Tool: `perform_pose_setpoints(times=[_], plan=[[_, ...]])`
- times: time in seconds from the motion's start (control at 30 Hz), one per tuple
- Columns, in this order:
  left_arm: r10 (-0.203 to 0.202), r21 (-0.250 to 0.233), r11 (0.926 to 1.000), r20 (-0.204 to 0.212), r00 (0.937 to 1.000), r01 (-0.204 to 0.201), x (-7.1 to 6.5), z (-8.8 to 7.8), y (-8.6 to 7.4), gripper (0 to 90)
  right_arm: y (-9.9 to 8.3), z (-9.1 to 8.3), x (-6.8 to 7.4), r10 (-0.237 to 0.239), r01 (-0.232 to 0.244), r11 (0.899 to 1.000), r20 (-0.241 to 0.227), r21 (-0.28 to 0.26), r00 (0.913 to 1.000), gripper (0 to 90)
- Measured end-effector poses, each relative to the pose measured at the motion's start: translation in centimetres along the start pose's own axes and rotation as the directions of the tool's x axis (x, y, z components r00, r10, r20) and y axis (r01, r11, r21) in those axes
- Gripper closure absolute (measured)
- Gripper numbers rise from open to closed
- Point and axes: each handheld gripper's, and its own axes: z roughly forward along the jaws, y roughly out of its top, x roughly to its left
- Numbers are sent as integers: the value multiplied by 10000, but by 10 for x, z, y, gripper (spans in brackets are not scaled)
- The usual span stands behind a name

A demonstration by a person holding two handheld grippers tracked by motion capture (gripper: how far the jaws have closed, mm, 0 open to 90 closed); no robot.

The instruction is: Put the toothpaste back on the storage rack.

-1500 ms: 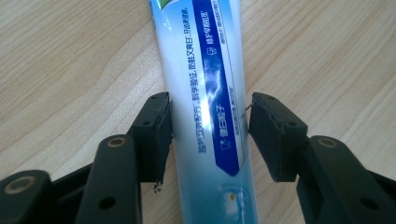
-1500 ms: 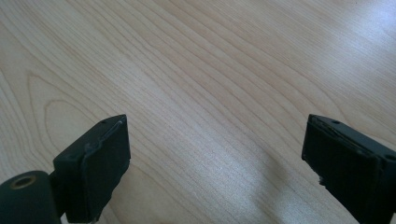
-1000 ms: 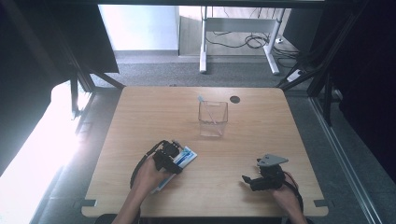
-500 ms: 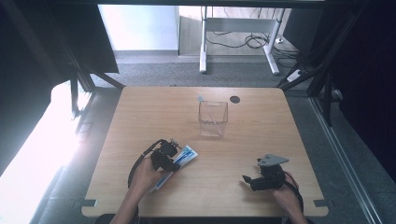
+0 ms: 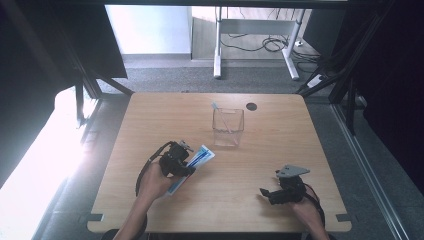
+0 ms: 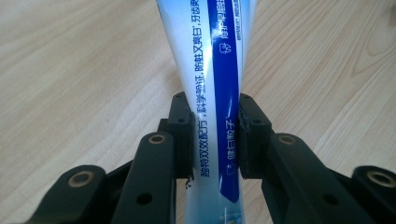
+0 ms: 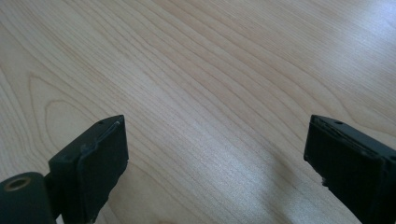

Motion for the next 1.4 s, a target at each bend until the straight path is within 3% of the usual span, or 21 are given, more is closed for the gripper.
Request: perform_pose_setpoints(times=[0.3,0.6,0.9,1.4], plan=[[135,-484,9987,181,9997,-126,3,-9,13,715,0,2,0,87,-87,10000,-217,12,9997,0],[399,-973,9945,144,9991,-384,6,-17,27,715,-1,2,-2,261,-259,9997,-378,50,9989,0],[416,-1272,9911,135,9990,-395,7,-19,42,716,-2,3,-2,203,-200,9998,-329,90,9993,0],[600,-1980,9786,163,9981,-556,10,-26,69,717,-1,1,-2,172,-170,9998,-291,67,9994,0]])
